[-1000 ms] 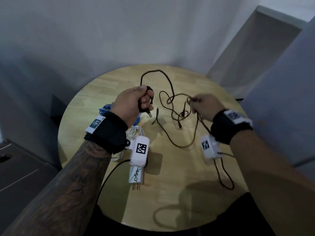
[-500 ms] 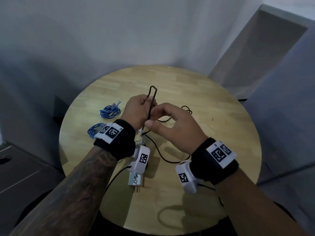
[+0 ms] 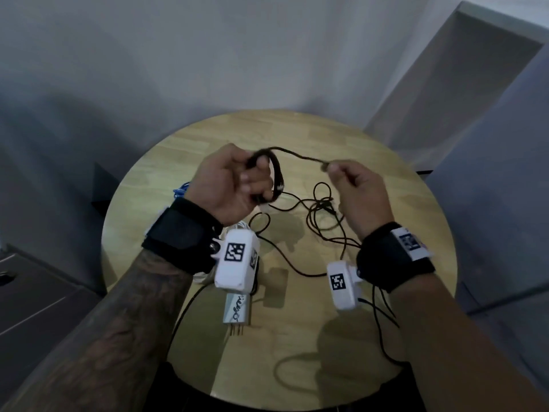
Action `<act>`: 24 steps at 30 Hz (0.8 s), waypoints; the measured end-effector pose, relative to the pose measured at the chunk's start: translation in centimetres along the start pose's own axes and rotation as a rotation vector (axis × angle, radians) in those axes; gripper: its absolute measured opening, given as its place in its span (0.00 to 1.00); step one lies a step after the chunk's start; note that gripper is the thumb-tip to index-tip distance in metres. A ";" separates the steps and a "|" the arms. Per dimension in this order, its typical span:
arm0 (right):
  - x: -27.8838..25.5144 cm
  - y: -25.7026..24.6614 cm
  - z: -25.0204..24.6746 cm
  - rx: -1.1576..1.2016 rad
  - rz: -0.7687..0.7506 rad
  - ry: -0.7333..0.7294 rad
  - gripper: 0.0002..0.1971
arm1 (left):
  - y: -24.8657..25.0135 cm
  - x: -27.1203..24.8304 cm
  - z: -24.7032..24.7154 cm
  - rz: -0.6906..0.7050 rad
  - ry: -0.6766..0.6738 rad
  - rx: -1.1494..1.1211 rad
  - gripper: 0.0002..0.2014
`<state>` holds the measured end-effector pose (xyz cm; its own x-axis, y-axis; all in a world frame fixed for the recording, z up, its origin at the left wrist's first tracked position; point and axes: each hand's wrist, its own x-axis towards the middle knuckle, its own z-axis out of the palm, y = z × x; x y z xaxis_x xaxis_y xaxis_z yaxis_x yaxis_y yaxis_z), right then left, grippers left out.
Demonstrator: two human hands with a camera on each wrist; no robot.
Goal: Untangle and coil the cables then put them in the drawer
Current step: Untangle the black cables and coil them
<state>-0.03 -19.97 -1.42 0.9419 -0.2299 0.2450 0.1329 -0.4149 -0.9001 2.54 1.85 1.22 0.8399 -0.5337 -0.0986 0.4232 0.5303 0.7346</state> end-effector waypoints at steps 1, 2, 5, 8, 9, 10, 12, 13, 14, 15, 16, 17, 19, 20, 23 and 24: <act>-0.1 0.6 0.4 -0.105 -0.032 -0.083 0.09 | 0.1 0.2 0.0 0.063 -0.029 -0.123 0.11; -0.5 0.8 1.0 -0.184 -0.045 -0.192 0.11 | 0.1 0.5 -0.1 0.131 -0.029 -0.203 0.12; -2.3 0.4 2.4 -0.315 -0.042 -0.512 0.12 | -0.6 1.7 -1.0 0.307 0.123 -0.220 0.12; -3.3 -0.5 2.8 -0.296 -0.044 -0.643 0.10 | -1.6 2.5 -2.0 0.462 0.269 -0.010 0.09; -3.3 -0.9 2.7 -0.271 -0.072 -0.620 0.08 | -2.0 2.8 -2.1 0.501 0.319 0.154 0.09; -3.3 -1.3 2.6 -0.238 -0.098 -0.575 0.08 | -2.5 2.8 -2.1 0.523 0.356 0.362 0.08; -2.8 -2.2 2.2 -0.052 -0.049 -0.467 0.09 | -3.4 2.7 -1.7 0.507 0.353 0.747 0.08; -2.5 -2.5 1.9 0.087 0.010 -0.417 0.10 | -3.6 2.5 -1.3 0.474 0.312 0.869 0.09; -2.1 -2.7 1.6 0.208 0.068 -0.377 0.12 | -3.8 2.3 -1.0 0.443 0.261 0.953 0.09; -1.8 -2.8 1.2 0.288 0.110 -0.350 0.15 | -3.8 2.0 -0.5 0.418 0.200 1.002 0.08; -1.6 -2.8 0.9 0.335 0.138 -0.339 0.17 | -3.8 1.8 -0.1 0.392 0.143 1.035 0.08; -1.4 -2.8 0.7 0.375 0.158 -0.344 0.17 | -3.6 1.5 0.3 0.369 0.103 1.075 0.08; -1.1 -2.8 0.2 0.458 0.199 -0.385 0.13 | -3.2 1.3 0.5 0.339 0.086 1.212 0.14; -0.9 -2.8 0.0 0.502 0.215 -0.398 0.10 | -2.9 1.2 0.5 0.326 0.092 1.289 0.16; -0.2 -2.9 -0.8 0.546 0.195 -0.360 0.06 | -2.4 0.7 0.4 0.208 0.108 1.225 0.17; 0.0 -2.8 -1.0 0.514 0.167 -0.327 0.05 | -2.3 0.5 0.5 0.148 0.091 1.054 0.17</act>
<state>-0.73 -19.67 1.41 0.9976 0.0592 0.0366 0.0307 0.0977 -0.9947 1.82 0.03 -0.18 0.8996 -0.4362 0.0218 -0.1560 -0.2743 0.9489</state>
